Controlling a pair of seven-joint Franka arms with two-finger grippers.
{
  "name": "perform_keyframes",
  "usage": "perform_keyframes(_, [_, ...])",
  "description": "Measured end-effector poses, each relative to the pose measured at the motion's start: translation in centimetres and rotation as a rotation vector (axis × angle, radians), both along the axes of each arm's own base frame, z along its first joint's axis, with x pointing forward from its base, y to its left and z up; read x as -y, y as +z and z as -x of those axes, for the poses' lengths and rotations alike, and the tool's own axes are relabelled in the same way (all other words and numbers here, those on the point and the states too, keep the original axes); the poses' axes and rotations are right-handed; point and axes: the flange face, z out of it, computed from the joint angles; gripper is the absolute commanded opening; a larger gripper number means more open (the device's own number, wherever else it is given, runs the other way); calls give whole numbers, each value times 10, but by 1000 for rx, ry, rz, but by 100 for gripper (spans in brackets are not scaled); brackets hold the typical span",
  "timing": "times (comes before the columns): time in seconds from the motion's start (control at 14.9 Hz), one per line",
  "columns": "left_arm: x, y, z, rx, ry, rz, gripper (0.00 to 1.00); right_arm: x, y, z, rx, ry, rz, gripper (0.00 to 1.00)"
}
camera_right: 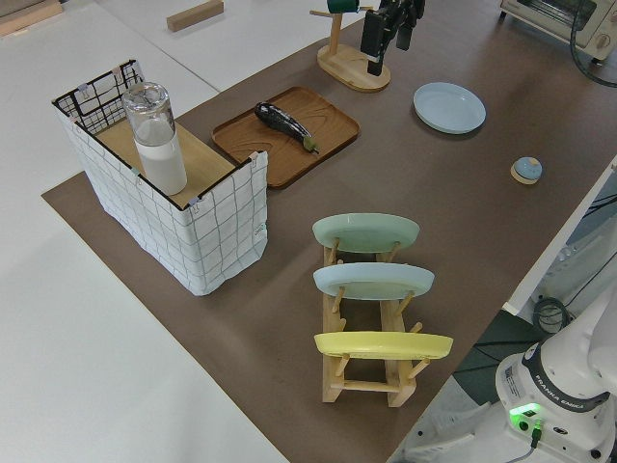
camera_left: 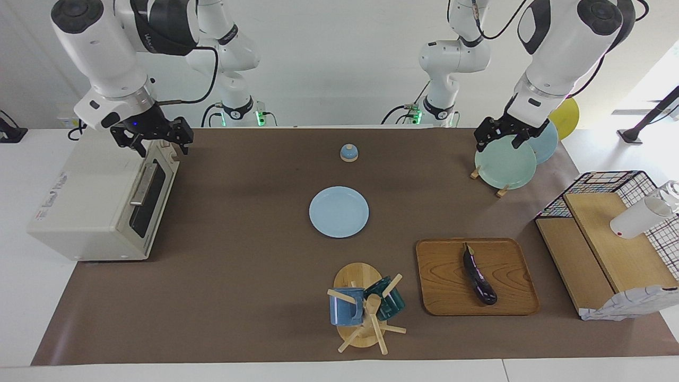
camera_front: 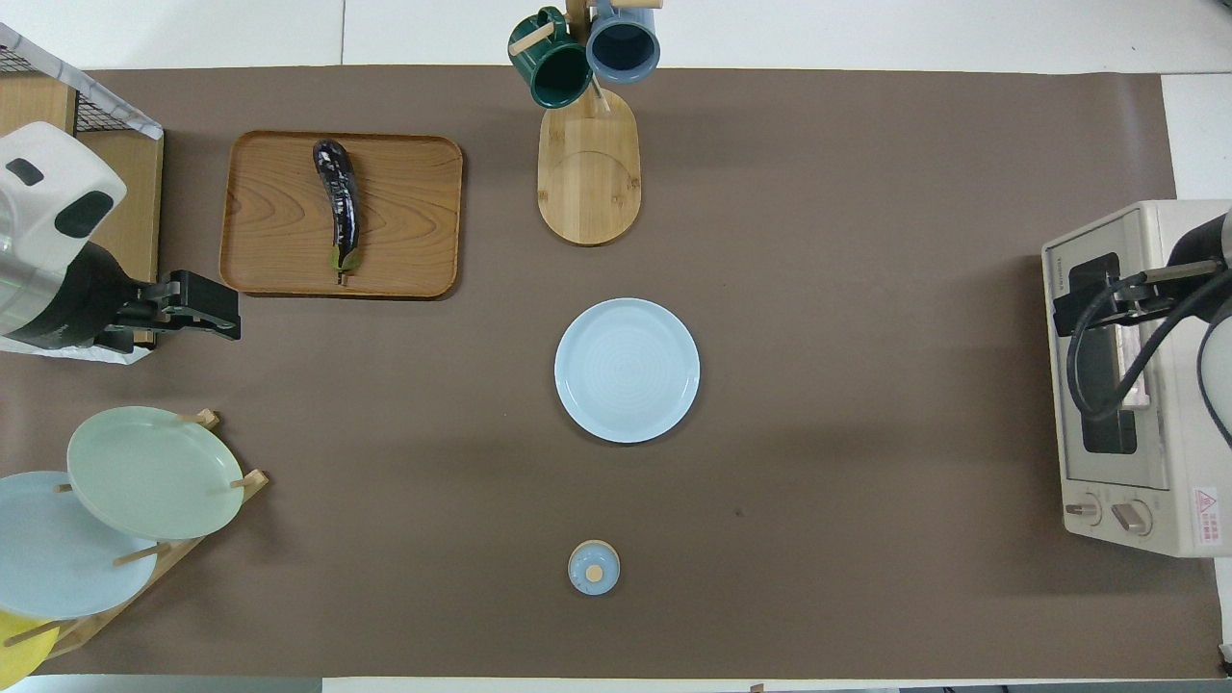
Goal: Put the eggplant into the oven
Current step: 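Reach the left gripper toward the eggplant on the wooden tray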
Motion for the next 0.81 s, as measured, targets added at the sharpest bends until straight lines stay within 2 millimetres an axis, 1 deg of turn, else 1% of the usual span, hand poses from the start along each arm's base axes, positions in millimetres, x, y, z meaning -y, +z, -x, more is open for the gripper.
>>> perform_keyframes(0.34, [0, 1, 0, 2, 1, 3, 100, 0, 0, 0, 0, 0, 0, 100])
perform_keyframes(0.47, [1, 2, -1, 11, 7, 31, 100, 0, 0, 0, 0, 0, 0, 100])
perform_keyframes(0.67, [2, 8, -10, 91, 17, 55, 100, 0, 0, 0, 0, 0, 0, 100])
perform_keyframes(0.81, [2, 5, -16, 113, 19, 60, 100, 0, 0, 0, 0, 0, 0, 100])
